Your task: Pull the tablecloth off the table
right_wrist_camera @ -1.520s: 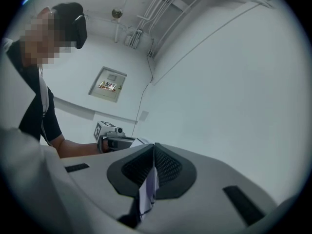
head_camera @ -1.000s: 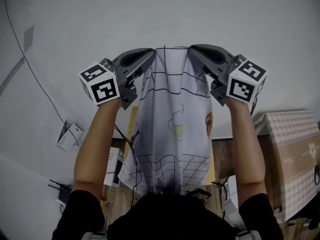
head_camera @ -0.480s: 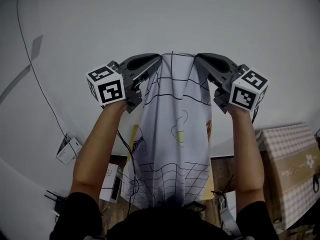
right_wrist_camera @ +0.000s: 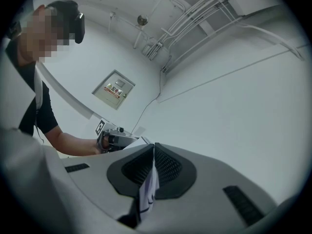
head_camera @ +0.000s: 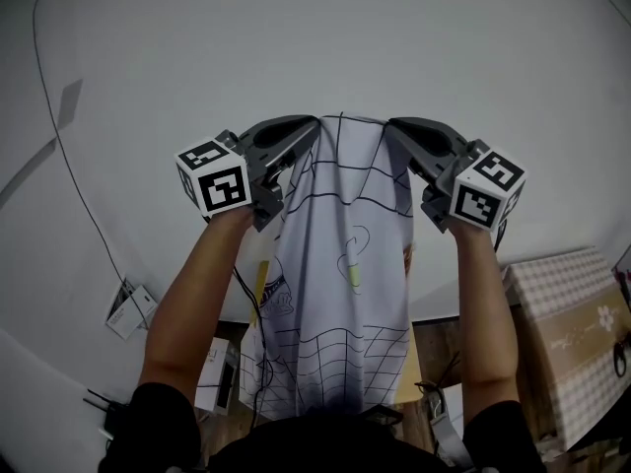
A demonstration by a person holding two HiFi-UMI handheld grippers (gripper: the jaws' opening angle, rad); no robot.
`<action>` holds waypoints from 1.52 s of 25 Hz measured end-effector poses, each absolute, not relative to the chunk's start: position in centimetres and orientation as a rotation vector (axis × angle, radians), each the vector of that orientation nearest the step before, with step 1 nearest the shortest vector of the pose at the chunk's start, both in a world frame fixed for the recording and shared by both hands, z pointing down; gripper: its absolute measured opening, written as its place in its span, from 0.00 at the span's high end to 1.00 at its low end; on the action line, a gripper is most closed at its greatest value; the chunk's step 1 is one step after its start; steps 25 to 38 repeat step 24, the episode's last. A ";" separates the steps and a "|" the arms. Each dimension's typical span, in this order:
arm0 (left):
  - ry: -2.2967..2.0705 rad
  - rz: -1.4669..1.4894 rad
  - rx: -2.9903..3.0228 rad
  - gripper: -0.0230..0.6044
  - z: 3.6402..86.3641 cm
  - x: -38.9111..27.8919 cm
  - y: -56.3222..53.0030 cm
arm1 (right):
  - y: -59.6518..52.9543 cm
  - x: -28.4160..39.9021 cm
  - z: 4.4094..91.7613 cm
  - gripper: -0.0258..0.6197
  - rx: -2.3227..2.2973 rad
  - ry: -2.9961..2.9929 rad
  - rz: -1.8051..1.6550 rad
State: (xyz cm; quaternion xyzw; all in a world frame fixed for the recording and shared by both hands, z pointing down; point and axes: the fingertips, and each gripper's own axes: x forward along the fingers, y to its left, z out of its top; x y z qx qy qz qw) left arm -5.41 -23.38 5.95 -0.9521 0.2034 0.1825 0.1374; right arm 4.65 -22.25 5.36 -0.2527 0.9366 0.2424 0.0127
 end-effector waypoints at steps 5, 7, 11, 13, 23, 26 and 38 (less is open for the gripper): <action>0.574 0.527 -2.765 0.94 6.3 -5.4 -23.4 | -22.4 4.6 5.5 0.93 -0.787 2.929 0.778; 0.577 0.521 -2.770 0.94 6.5 -5.4 -23.5 | -22.5 4.6 5.5 0.93 -0.785 2.927 0.779; 0.570 0.521 -2.757 0.94 6.1 -5.5 -23.5 | -22.5 4.6 5.2 0.93 -0.781 2.922 0.794; 0.567 0.518 -2.748 0.94 6.0 -5.5 -23.5 | -22.4 4.5 5.1 0.93 -0.773 2.926 0.813; 0.560 0.465 -2.731 0.94 5.9 -5.5 -23.2 | -23.0 4.9 5.3 0.93 -0.811 2.909 0.793; 0.560 0.459 -2.728 0.94 5.8 -5.5 -23.2 | -23.1 4.9 5.3 0.93 -0.811 2.906 0.797; 0.560 0.459 -2.728 0.94 5.8 -5.5 -23.2 | -23.1 4.9 5.3 0.93 -0.811 2.906 0.797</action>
